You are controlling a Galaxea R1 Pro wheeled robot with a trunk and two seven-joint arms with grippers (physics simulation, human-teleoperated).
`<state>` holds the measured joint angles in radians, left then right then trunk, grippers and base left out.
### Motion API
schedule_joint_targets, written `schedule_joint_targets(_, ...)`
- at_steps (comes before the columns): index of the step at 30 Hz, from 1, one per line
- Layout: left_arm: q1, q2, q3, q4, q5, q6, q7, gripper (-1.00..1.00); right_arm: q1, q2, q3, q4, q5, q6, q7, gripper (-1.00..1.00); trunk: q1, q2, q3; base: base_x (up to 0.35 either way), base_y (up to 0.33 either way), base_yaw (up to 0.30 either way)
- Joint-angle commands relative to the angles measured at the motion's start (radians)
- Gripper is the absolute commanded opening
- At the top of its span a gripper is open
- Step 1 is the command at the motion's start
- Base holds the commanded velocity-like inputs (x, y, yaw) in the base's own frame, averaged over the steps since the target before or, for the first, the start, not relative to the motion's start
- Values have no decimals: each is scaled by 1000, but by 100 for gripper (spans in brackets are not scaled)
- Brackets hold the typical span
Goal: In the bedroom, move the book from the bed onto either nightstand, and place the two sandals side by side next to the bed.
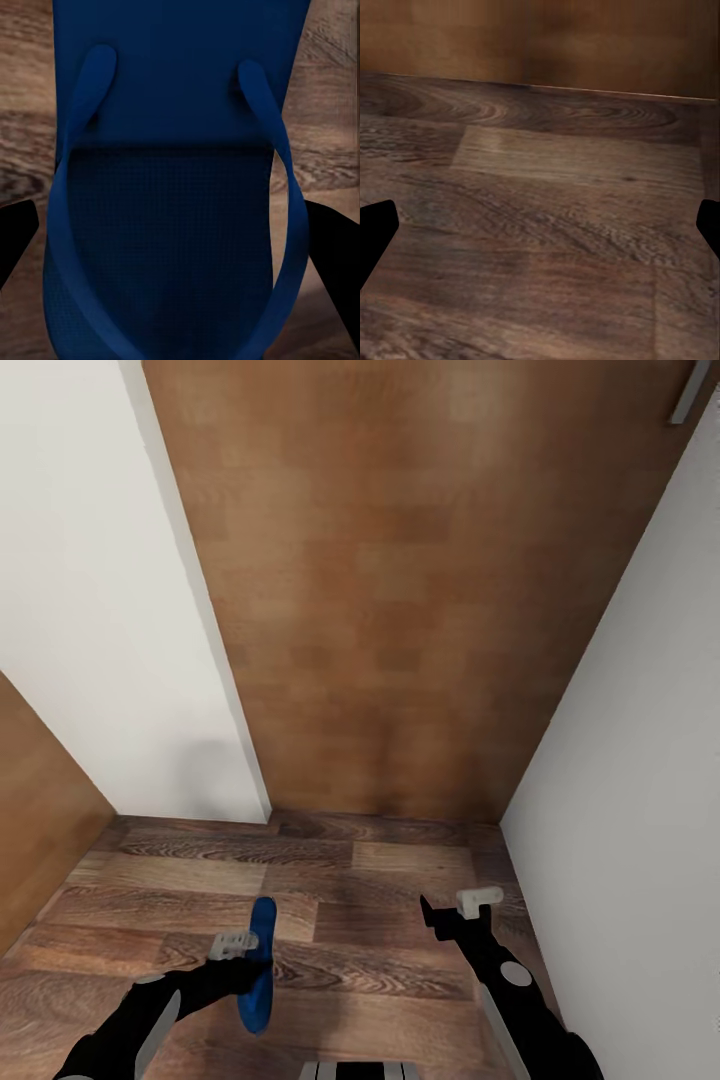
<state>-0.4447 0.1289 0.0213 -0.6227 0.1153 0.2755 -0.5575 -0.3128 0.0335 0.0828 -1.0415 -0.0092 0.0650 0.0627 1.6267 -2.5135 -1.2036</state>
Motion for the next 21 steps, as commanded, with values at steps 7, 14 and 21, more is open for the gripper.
schedule_joint_targets(7,0,0,2,0,9,10,-2,-100,0,0,0,-2,-2,6,0,100,-3,1,26,0,0,75)
schedule_joint_targets(14,0,0,2,0,9,10,-2,-100,0,1,0,-1,-2,6,0,100,-6,3,53,0,0,265)
schedule_joint_targets(21,0,0,2,0,9,10,-2,-100,0,2,0,0,-2,6,0,100,-10,5,81,0,0,96)
